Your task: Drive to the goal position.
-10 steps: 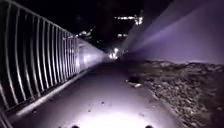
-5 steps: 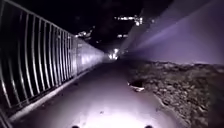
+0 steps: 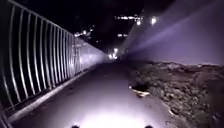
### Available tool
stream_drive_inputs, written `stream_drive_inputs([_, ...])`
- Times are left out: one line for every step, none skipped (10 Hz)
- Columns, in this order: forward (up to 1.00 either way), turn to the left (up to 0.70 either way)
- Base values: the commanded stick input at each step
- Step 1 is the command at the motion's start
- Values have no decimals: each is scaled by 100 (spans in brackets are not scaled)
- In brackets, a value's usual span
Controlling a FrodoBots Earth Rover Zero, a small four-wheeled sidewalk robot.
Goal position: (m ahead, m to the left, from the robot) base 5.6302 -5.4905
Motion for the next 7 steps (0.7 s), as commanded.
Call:
stream_drive_inputs([50, 0])
stream_drive_inputs([50, 0])
stream_drive_inputs([50, 0])
stream_drive_inputs([50, 0])
stream_drive_inputs([50, 11])
stream_drive_inputs([50, 50])
stream_drive_inputs([50, 50])
